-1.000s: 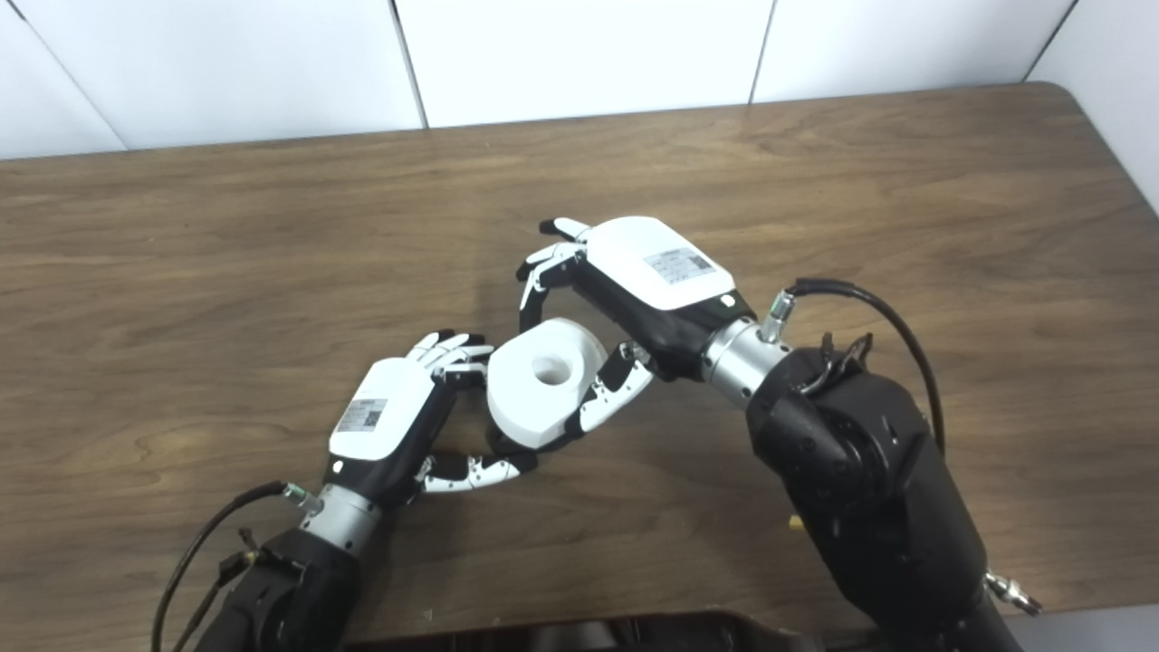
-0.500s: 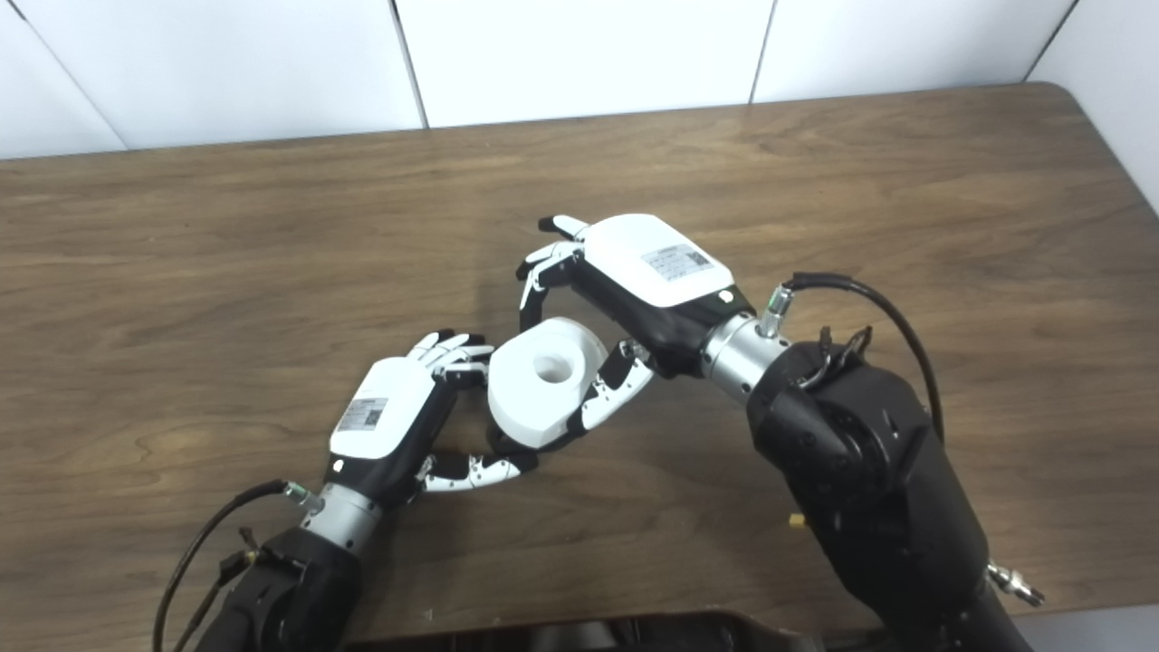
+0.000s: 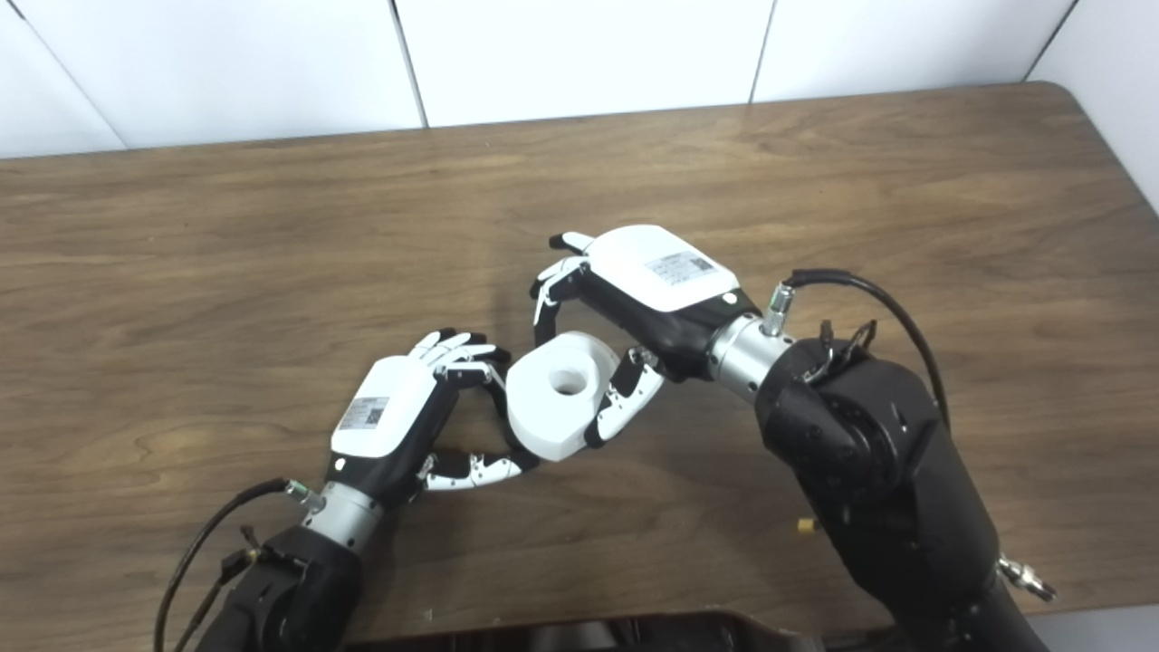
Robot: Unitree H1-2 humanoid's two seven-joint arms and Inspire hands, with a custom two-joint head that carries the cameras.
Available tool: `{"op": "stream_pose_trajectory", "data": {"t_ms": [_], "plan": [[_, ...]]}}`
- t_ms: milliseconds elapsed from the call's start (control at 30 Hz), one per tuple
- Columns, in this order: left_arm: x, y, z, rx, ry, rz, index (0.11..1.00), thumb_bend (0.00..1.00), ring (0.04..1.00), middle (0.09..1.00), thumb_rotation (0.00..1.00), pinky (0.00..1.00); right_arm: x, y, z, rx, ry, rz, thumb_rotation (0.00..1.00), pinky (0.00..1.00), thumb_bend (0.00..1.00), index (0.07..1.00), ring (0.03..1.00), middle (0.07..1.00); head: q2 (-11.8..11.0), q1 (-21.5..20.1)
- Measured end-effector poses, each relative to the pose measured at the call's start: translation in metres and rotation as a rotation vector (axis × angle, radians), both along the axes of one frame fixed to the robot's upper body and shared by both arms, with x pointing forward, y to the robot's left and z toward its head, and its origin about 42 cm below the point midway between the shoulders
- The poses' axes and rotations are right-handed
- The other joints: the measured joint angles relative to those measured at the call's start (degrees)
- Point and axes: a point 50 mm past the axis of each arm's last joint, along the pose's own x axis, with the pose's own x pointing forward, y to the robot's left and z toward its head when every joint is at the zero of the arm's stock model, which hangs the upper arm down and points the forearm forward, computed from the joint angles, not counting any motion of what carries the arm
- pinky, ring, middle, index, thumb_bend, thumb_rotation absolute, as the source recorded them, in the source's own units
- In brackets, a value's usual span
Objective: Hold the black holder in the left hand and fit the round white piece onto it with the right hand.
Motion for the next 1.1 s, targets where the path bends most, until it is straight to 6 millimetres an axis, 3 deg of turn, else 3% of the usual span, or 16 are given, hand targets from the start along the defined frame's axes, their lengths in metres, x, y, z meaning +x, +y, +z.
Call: {"op": "stream_pose_trajectory", "data": {"t_ms": [767,800,867,1100], "plan": [[0.0002,-0.0016,0.0010,-0.002,0.011,0.004,0.496,0.52,0.884,0.805,0.08,0.95,0.0003,-0.0013,-0.0013,0.016,0.013,0.001,0.15,0.91,0.53,0.488,0.964,0.818,-0.09,0.18],[0.0001,-0.0016,0.0014,-0.002,0.012,0.003,0.577,0.69,0.885,0.809,0.17,0.95,0.0003,-0.0018,-0.0014,0.017,0.014,-0.001,0.19,0.91,0.72,0.526,0.967,0.822,-0.09,0.18],[0.0001,-0.0017,0.0017,-0.001,0.014,0.003,0.659,0.85,0.886,0.814,0.29,0.95,0.0005,-0.0023,-0.0014,0.017,0.016,-0.006,0.25,0.93,0.89,0.574,0.978,0.834,-0.09,0.18],[0.0029,-0.0040,0.0053,0.020,0.018,0.007,0.710,0.95,0.890,0.828,0.36,0.96,0.0004,-0.0050,-0.0037,-0.015,0.048,-0.012,0.40,0.98,0.99,0.703,0.993,0.860,-0.26,0.27]]}}
